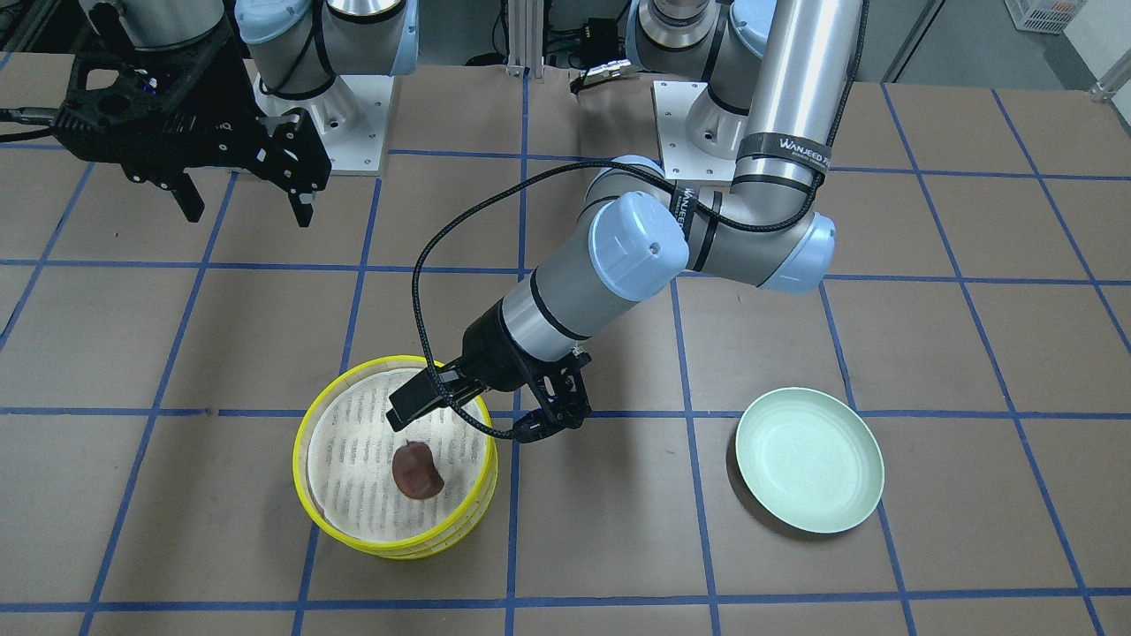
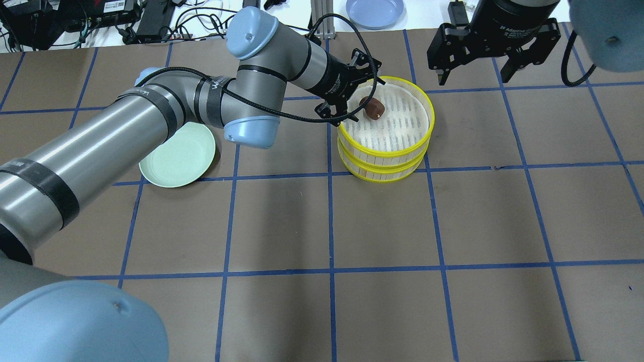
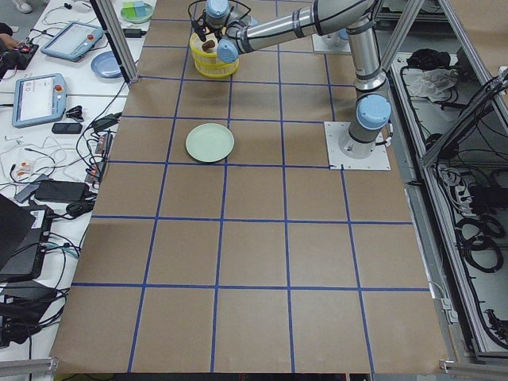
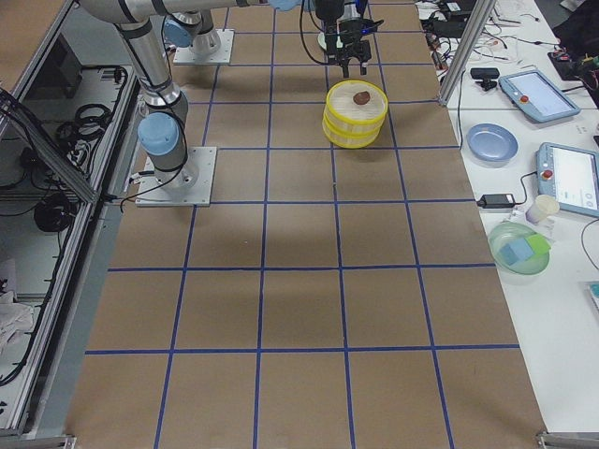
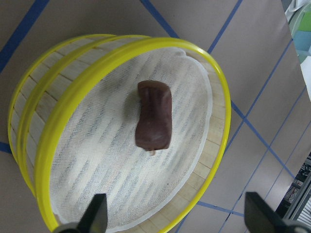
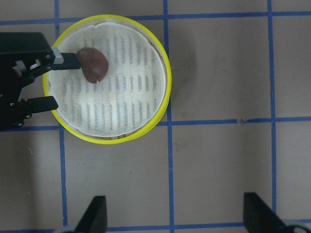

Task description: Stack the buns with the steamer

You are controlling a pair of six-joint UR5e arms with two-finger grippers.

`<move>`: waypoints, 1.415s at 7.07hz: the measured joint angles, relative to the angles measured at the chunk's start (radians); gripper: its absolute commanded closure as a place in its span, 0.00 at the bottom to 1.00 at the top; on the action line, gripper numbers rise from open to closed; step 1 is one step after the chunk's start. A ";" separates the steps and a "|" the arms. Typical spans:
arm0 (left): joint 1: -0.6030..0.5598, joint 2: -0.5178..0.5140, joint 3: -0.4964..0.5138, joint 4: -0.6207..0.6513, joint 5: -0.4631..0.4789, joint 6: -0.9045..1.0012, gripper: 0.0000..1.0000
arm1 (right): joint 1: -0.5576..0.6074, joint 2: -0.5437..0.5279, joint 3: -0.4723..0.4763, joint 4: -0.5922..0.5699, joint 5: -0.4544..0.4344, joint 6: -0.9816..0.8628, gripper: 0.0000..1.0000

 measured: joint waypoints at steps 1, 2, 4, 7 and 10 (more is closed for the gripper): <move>0.004 0.007 0.005 -0.007 0.001 0.024 0.00 | -0.002 0.000 0.000 -0.048 0.013 -0.056 0.00; 0.021 0.020 0.018 -0.047 0.001 0.080 0.00 | -0.003 -0.001 0.001 -0.083 0.014 -0.095 0.00; 0.080 0.064 0.044 -0.190 0.001 0.271 0.00 | -0.002 0.000 0.008 -0.095 0.016 -0.122 0.00; 0.175 0.142 0.050 -0.405 0.061 0.615 0.00 | -0.001 -0.001 0.013 -0.035 0.013 -0.126 0.00; 0.302 0.252 0.049 -0.643 0.329 1.011 0.00 | -0.002 -0.003 0.013 -0.016 0.011 -0.114 0.00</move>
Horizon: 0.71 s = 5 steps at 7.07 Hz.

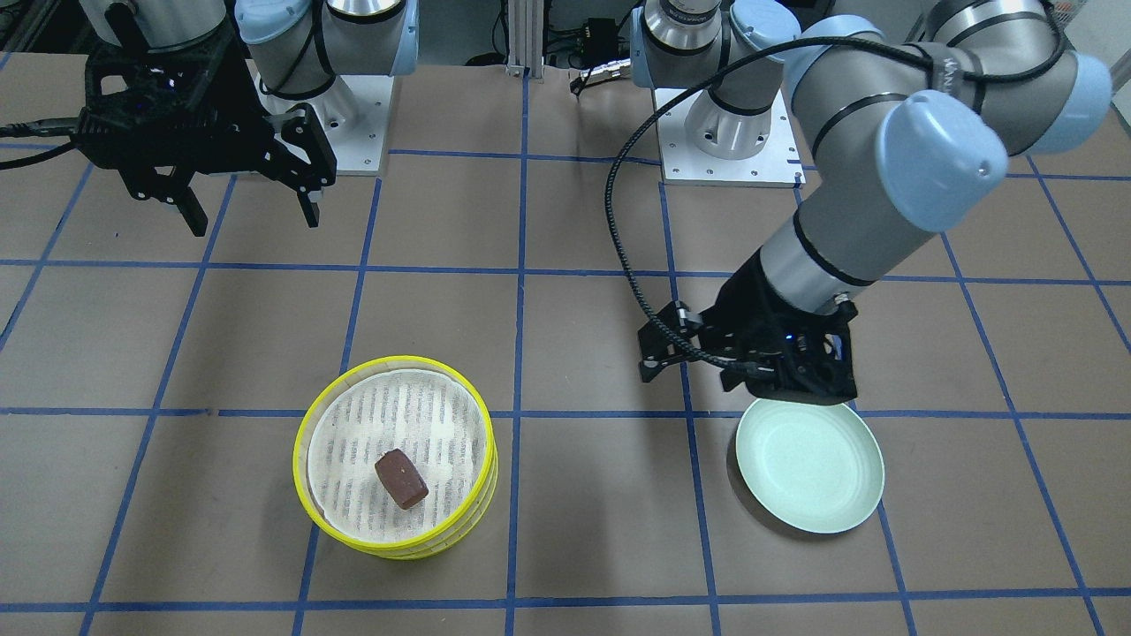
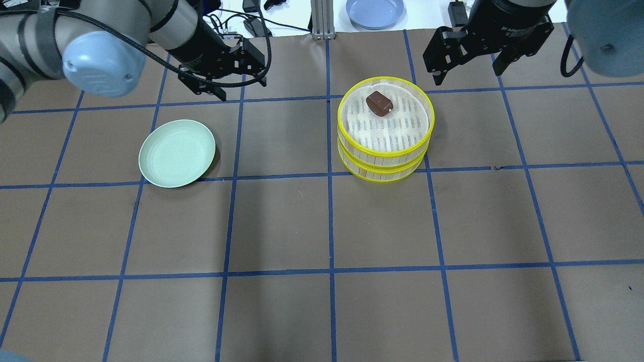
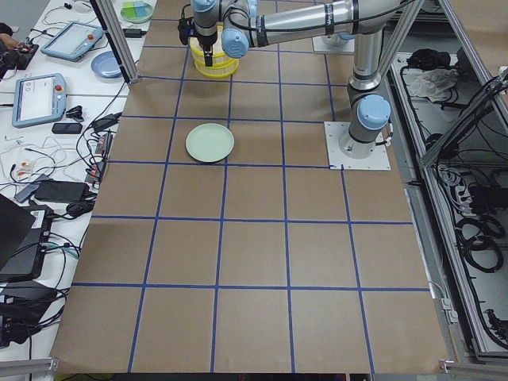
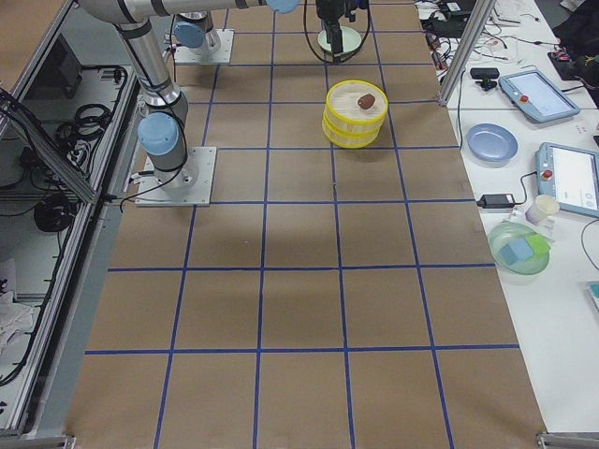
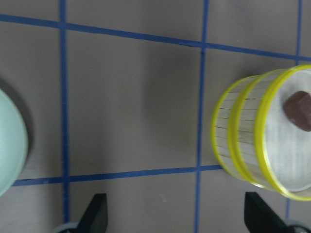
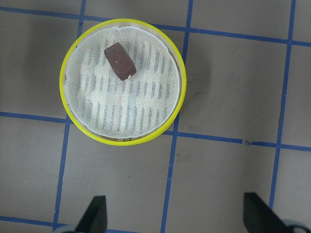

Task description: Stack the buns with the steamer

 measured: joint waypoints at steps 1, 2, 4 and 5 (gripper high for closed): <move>0.028 0.045 0.001 -0.061 0.129 0.079 0.00 | 0.000 0.000 0.000 0.002 -0.001 0.001 0.00; 0.042 0.092 0.001 -0.119 0.226 0.112 0.00 | 0.000 0.000 0.000 0.002 -0.001 0.002 0.00; 0.056 0.179 0.001 -0.213 0.292 0.124 0.00 | -0.001 0.000 0.000 0.003 -0.005 -0.003 0.00; 0.061 0.215 0.000 -0.255 0.300 0.119 0.00 | 0.000 0.001 0.000 0.004 -0.016 -0.009 0.00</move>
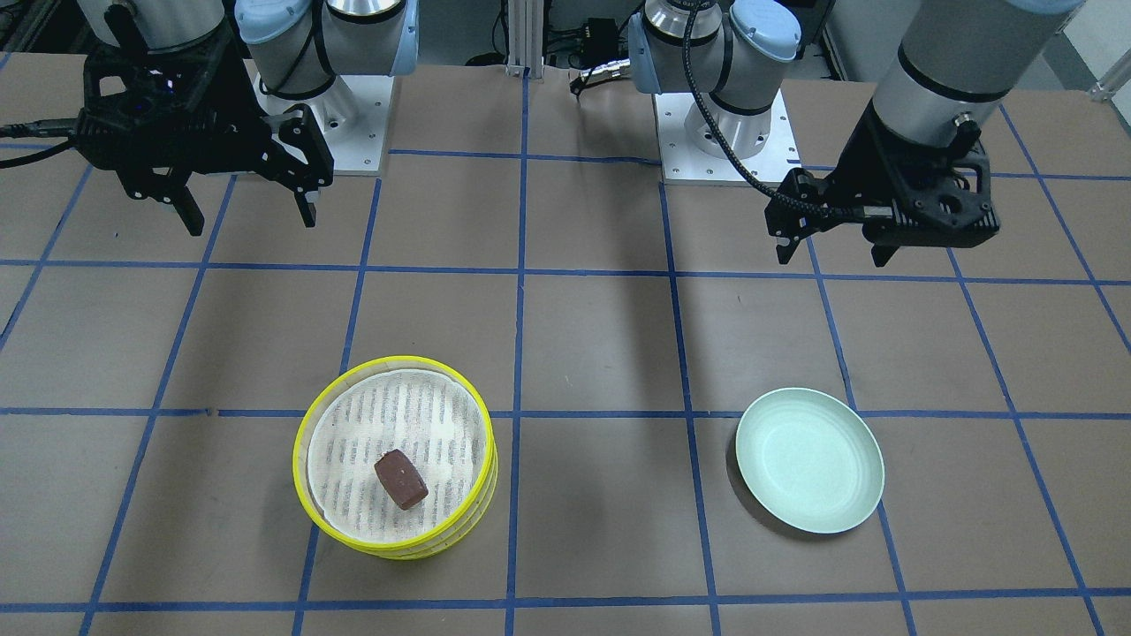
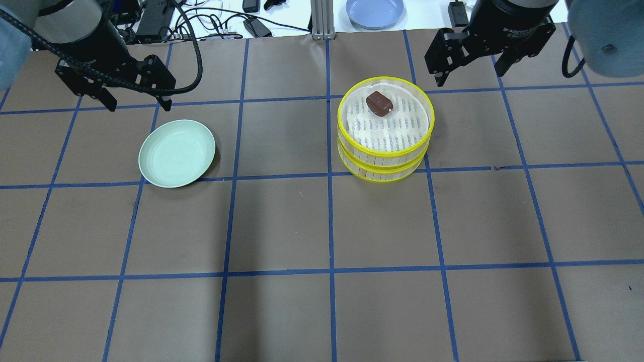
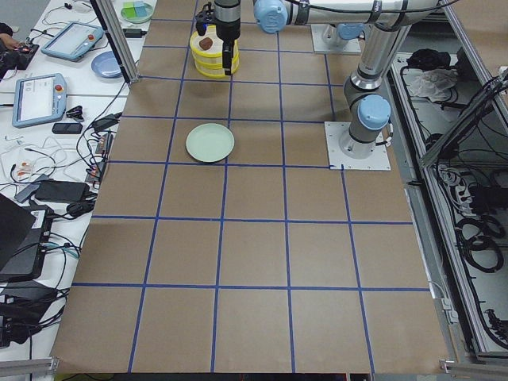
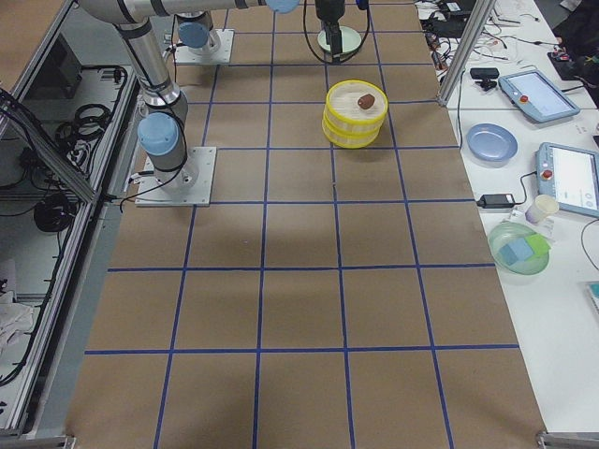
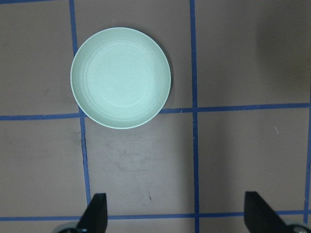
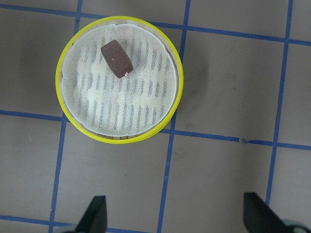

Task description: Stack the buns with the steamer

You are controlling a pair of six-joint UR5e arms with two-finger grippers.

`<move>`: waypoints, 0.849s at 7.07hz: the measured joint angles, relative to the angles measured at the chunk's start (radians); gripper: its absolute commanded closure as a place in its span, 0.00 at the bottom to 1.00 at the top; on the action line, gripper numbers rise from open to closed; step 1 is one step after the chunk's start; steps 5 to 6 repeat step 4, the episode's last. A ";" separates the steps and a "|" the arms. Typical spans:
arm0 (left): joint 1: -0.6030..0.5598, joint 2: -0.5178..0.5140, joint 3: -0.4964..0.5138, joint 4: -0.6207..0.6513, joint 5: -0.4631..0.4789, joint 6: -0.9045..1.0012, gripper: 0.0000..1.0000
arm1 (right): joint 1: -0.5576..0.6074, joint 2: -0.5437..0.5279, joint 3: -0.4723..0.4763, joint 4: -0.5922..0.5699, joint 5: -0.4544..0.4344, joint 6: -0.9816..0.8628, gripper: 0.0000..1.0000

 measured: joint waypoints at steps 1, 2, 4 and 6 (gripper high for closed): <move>0.002 0.020 -0.006 -0.020 -0.001 -0.005 0.00 | 0.001 0.000 0.001 0.002 -0.008 -0.002 0.00; 0.002 0.028 -0.014 -0.025 -0.004 -0.007 0.00 | 0.001 0.000 0.001 0.002 -0.012 -0.002 0.00; 0.002 0.027 -0.019 -0.024 -0.007 -0.008 0.00 | 0.001 -0.001 0.002 0.000 -0.014 0.000 0.00; 0.002 0.027 -0.019 -0.024 -0.007 -0.008 0.00 | 0.001 -0.001 0.002 0.000 -0.014 0.000 0.00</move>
